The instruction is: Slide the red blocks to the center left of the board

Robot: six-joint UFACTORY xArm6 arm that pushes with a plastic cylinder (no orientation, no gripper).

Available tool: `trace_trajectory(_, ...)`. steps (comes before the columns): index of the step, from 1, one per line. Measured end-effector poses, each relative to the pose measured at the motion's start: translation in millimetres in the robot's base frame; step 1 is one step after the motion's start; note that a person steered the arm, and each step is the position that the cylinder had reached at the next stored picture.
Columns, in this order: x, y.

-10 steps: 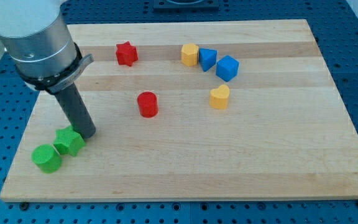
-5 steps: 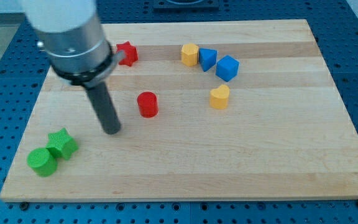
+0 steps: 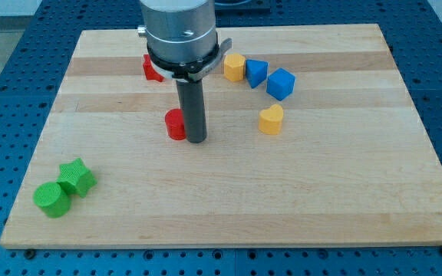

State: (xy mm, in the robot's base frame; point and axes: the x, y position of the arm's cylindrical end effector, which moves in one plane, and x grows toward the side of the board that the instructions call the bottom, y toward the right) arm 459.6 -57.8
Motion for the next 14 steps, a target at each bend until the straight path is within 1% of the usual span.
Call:
trace_trajectory(2, -25, -4)
trace_trajectory(4, -25, -38)
trace_trajectory(8, -41, -119)
trace_trajectory(10, -47, -146)
trace_trajectory(11, -56, -137)
trace_trajectory(13, -86, -60)
trace_trajectory(14, -110, -30)
